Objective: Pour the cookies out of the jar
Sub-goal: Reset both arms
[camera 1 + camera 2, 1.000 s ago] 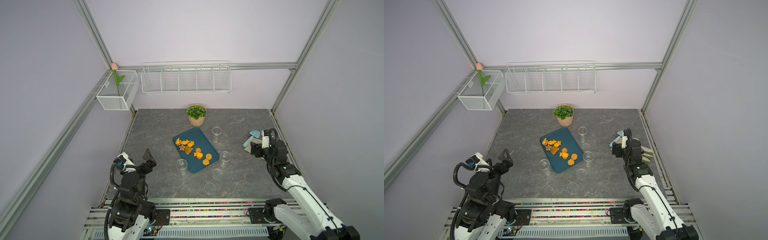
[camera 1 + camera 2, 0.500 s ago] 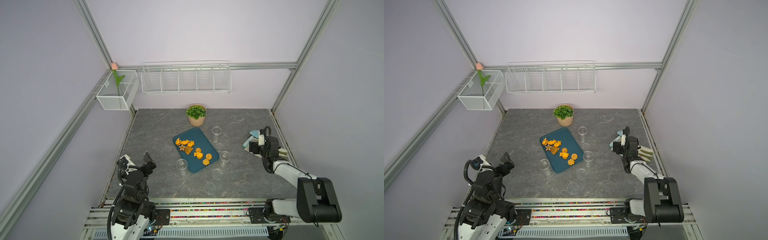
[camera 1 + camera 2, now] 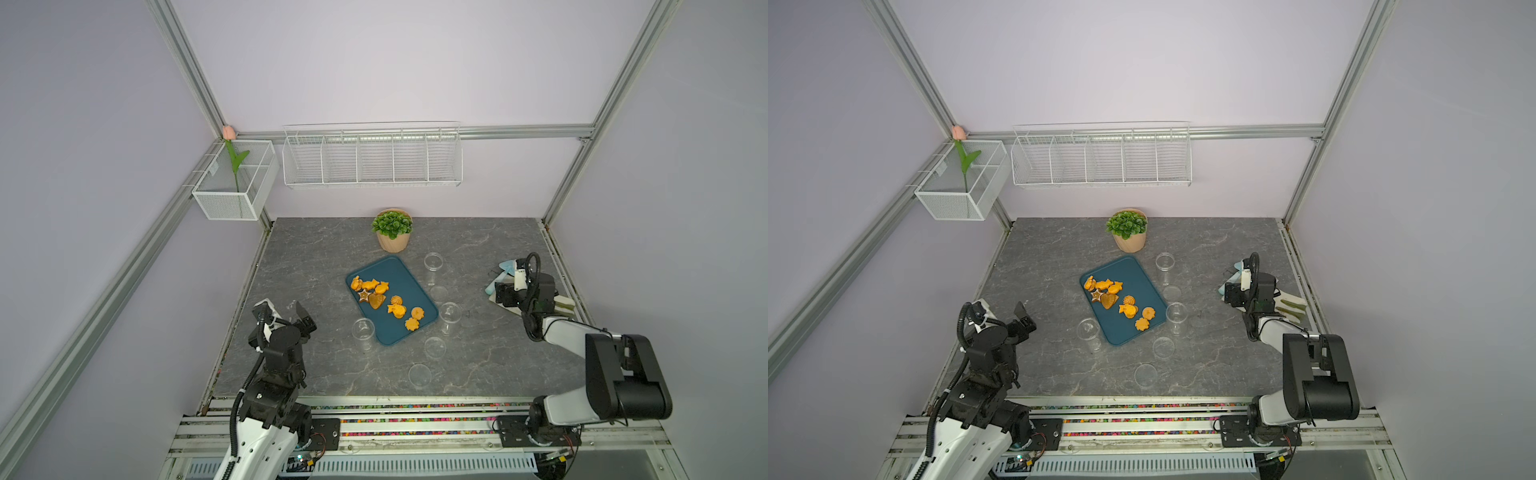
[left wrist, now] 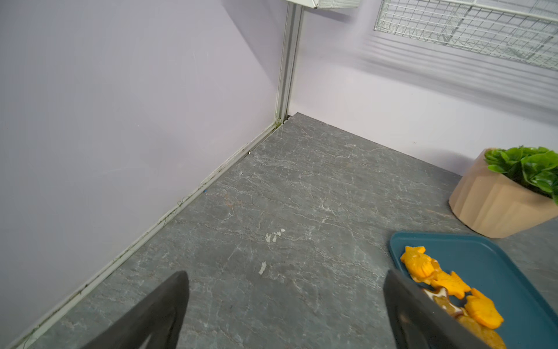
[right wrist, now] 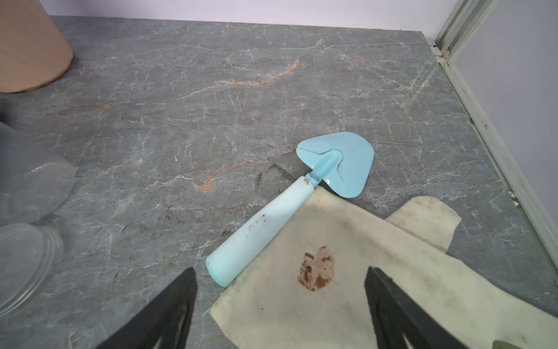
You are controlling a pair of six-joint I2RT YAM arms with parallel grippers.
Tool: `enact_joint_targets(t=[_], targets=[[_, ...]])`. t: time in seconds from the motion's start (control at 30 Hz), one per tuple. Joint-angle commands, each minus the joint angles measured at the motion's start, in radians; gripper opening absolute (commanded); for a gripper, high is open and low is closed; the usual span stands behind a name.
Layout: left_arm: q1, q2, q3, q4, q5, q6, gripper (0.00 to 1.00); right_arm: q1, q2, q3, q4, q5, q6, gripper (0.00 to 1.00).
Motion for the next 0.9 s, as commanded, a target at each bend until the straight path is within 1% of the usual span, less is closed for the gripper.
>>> enact_joint_targets(t=[0.0,0.17,0.27,0.4,0.53,0.63,0.73,0.87], targets=[[0.003,0.057,-0.024,0.185,-0.019,0.092,1.0,-0.007,0.01,-0.008,0.072,-0.027,-0.028,0.89],[0.024,0.238,-0.047,0.396,0.0,0.161,1.0,-0.007,0.047,-0.013,0.123,-0.043,-0.038,0.89],[0.03,0.329,-0.038,0.466,-0.002,0.156,1.0,-0.006,0.054,-0.011,0.125,-0.046,-0.037,0.89],[0.035,0.459,0.007,0.491,-0.035,0.082,1.0,-0.007,0.054,-0.01,0.126,-0.045,-0.038,0.89],[0.063,0.598,0.029,0.581,-0.035,0.096,1.0,-0.007,0.054,-0.011,0.128,-0.043,-0.038,0.89],[0.091,0.691,0.039,0.657,-0.035,0.145,1.0,-0.007,0.047,-0.026,0.148,-0.043,-0.038,0.89],[0.122,0.765,0.036,0.715,-0.011,0.152,1.0,-0.007,0.044,-0.036,0.161,-0.044,-0.038,0.89],[0.138,0.848,0.029,0.809,0.007,0.172,1.0,-0.007,0.044,-0.036,0.163,-0.043,-0.038,0.89]])
